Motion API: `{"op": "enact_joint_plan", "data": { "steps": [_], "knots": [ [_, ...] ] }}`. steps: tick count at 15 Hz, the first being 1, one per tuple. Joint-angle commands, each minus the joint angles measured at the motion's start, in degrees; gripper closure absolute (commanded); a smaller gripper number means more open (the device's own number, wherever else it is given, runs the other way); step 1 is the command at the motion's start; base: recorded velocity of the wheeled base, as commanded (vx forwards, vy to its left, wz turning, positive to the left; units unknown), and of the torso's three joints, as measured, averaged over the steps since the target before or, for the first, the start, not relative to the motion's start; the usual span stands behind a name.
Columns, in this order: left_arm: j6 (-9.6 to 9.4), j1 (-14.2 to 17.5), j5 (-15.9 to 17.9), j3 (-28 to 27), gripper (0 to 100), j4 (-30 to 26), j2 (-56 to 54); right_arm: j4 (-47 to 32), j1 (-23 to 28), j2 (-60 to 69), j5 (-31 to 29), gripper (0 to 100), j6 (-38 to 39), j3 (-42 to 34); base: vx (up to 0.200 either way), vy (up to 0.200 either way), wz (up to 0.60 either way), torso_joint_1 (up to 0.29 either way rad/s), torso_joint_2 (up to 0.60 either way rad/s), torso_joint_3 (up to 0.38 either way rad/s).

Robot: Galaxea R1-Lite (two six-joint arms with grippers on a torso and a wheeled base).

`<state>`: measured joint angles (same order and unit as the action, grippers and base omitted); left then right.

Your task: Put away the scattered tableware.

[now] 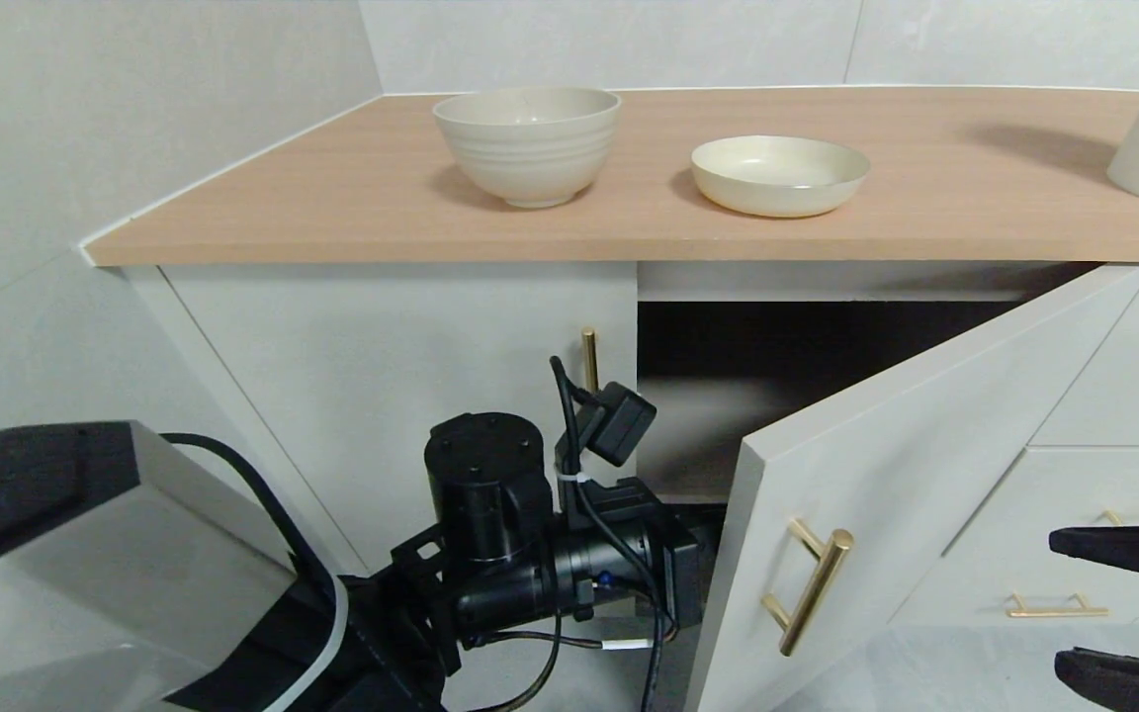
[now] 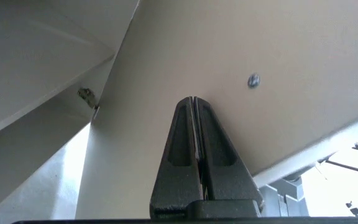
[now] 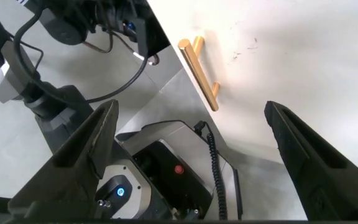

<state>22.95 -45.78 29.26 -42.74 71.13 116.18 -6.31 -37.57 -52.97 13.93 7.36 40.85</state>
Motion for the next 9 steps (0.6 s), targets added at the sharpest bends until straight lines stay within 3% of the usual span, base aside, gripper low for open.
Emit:
{"op": "enact_joint_plan", "data": {
  "steps": [1,6,9],
  "knots": [
    [0.07,-0.02,0.01,-1.38,100,-1.0,-0.51,-0.01,-0.13,0.41,0.04,0,0.02,-0.07,-0.2,0.0,0.0,0.002,0.0,-0.002],
    [0.51,-0.02,0.01,-5.42,100,-3.72,1.6,-0.1,-0.13,0.06,0.13,0,0.02,-0.42,-0.2,0.0,0.0,0.004,0.0,0.002],
    [3.5,0.25,0.01,-13.42,100,-8.47,5.2,-0.01,-0.13,0.06,0.13,0,0.02,-0.6,0.0,0.0,0.0,0.0,0.0,0.0]
  ]
}}
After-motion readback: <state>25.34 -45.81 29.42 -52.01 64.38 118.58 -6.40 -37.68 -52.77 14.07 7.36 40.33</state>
